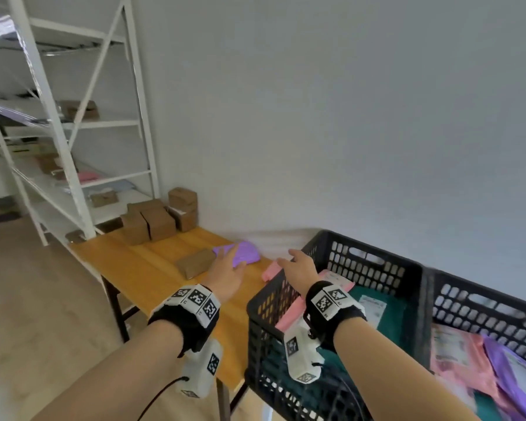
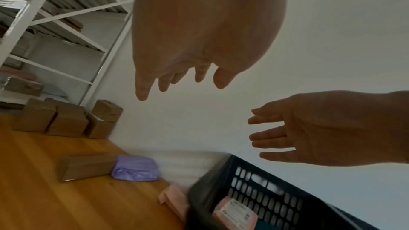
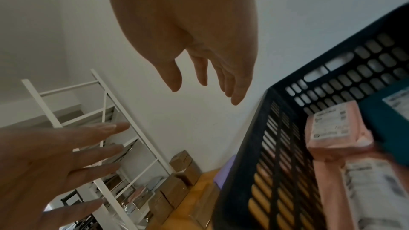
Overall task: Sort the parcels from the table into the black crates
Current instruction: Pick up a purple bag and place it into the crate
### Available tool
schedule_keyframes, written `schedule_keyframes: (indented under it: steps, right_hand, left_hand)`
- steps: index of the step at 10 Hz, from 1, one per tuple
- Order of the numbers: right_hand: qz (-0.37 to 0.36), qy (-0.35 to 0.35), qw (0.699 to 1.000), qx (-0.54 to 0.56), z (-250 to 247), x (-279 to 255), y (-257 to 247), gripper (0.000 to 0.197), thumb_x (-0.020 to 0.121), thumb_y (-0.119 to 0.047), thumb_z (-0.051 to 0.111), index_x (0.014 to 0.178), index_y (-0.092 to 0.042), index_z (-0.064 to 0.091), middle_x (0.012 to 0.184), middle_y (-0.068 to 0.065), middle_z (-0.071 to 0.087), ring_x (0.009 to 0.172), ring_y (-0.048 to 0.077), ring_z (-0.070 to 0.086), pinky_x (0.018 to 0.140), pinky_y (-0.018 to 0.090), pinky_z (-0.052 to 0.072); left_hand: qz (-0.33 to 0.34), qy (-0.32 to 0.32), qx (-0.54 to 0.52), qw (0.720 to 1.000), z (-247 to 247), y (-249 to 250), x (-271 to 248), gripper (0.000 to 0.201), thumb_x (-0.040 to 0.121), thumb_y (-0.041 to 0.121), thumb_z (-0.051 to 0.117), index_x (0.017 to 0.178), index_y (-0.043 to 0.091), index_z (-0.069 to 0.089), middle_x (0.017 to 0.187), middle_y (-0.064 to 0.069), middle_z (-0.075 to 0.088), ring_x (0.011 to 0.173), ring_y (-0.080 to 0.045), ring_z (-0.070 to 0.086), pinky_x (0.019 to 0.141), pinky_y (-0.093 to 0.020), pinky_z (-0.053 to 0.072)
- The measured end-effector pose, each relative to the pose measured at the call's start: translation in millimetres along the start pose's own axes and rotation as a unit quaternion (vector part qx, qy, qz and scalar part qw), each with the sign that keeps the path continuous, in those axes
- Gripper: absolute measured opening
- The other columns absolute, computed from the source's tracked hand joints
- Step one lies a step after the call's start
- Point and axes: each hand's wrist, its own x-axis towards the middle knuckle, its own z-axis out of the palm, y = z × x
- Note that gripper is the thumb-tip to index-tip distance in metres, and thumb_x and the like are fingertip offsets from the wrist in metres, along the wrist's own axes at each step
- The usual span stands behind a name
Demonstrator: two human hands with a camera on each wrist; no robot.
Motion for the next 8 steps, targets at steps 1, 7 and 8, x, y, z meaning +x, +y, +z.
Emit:
schedule_keyframes:
  steps: [1, 7, 8]
  right_hand:
    - [0.016, 0.015, 1.000, 0.010, 51.0, 13.9, -10.9, 0.050, 0.086, -0.017, 0.055, 0.133, -0.003, 0.048, 0.119, 0.015, 0.060, 0.112, 0.032, 0.058, 0.100, 0.036, 0.046]
    - [0.022, -0.004, 0.995, -0.093, 210.7, 137.2, -19.0, 0.048, 0.092, -0.013, 0.051, 0.139, -0.008, 0.042, 0.137, 0.013, 0.049, 0.126, 0.027, 0.047, 0.066, 0.004, 0.027]
    - [0.079, 0.026, 0.996, -0.009, 215.9, 163.9, -14.4, 0.041, 0.097, -0.010, 0.043, 0.139, -0.008, 0.042, 0.142, 0.012, 0.045, 0.131, 0.026, 0.042, 0.080, 0.010, 0.035]
  left_hand:
    - [0.001, -0.017, 0.014, 1.000, -27.6, -42.3, 16.0, 0.054, 0.102, 0.026, 0.037, 0.151, 0.016, 0.019, 0.158, -0.012, 0.012, 0.145, -0.025, 0.015, 0.114, -0.032, 0.017]
    - [-0.075, -0.076, -0.015, 0.994, -70.9, -204.2, 129.9, 0.058, 0.101, 0.034, 0.036, 0.152, 0.021, 0.013, 0.159, -0.009, 0.010, 0.141, -0.027, 0.029, 0.109, -0.041, 0.034]
    - [-0.063, -0.095, 0.012, 0.993, -57.7, -210.4, 162.8, 0.057, 0.102, 0.032, 0.035, 0.152, 0.017, 0.013, 0.158, -0.010, 0.013, 0.144, -0.025, 0.021, 0.111, -0.038, 0.031]
